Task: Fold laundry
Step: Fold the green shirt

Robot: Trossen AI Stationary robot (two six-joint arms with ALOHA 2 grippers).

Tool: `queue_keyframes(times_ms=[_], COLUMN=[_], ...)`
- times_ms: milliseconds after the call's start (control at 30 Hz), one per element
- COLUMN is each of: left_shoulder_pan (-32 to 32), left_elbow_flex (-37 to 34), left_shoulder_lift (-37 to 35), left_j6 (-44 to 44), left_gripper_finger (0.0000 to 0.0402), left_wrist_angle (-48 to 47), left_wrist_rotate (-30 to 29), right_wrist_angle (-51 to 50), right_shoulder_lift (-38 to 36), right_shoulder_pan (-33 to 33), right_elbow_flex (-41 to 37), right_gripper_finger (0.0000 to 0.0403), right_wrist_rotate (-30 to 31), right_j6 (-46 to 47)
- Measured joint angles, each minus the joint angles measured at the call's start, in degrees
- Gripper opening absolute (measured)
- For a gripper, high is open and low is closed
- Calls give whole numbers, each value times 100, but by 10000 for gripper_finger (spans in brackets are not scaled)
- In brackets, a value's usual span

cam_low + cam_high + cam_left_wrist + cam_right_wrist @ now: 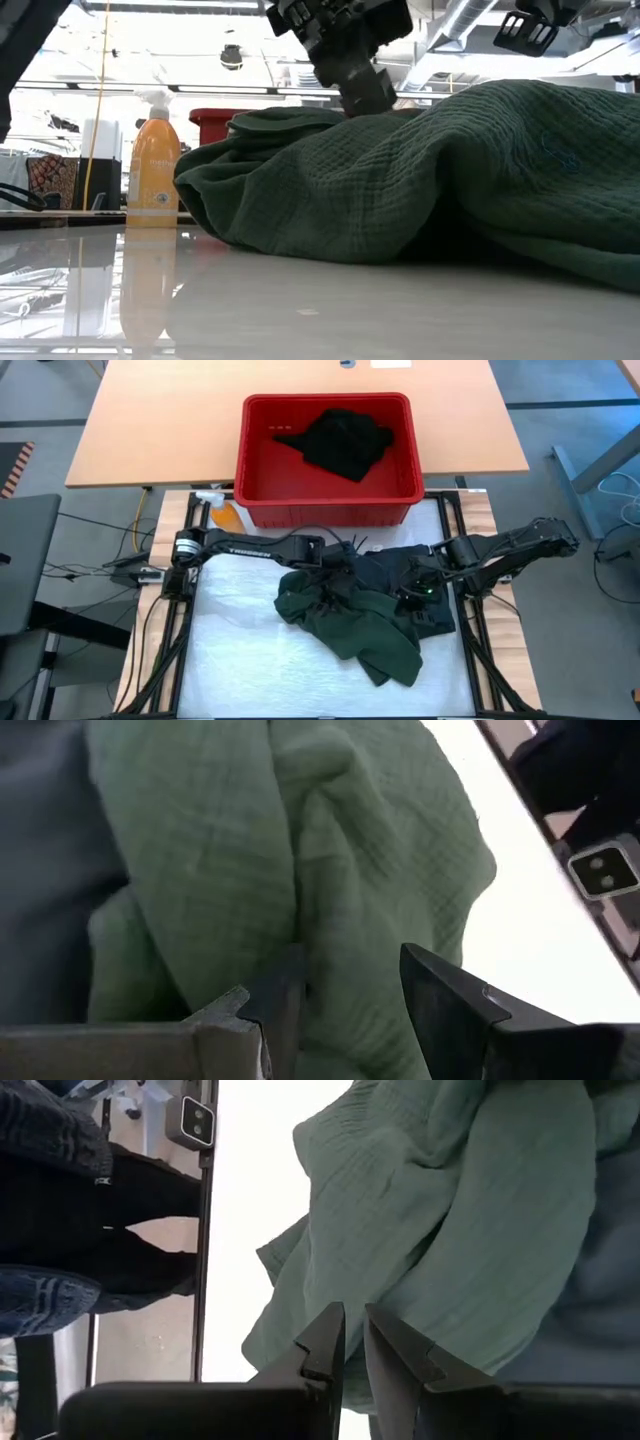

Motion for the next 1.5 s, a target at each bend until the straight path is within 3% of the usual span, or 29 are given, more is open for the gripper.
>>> queue_keyframes(times_ms=[400, 500, 667, 900, 1133, 1233, 1500], left_shoulder_pan=[-19, -23, -4, 3, -419, -767, -2036], left_elbow_flex=[-1, -1, -1, -1, -1, -1, -679], left_shoulder_lift=[106, 106, -41, -775, -1895, -2277, -3424], left_j6=[-167, -167, -190, -535, -1667, -2421, -4690], left_gripper_finger=[149, 119, 17, 1, 0, 0, 0], left_wrist_angle=[-231, -233, -425, -1224, -3275, -3924, -4014], left_wrist_rotate=[-61, -38, -253, -546, -552, -913, -2204], right_wrist_angle=[25, 28, -7, -36, -318, -370, 65], right_shoulder_lift=[0, 0, 0, 0, 0, 0, 1], right_shoulder_pan=[-170, -197, -166, 13, 120, 184, 427], right_elbow_flex=[0, 0, 0, 0, 0, 0, 0], right_gripper_finger=[70, 70, 70, 70, 70, 70, 70], right_wrist_rotate=[0, 0, -2, -2, 0, 5, 349], right_j6=[-12, -9, 98, -67, -545, -802, -657])
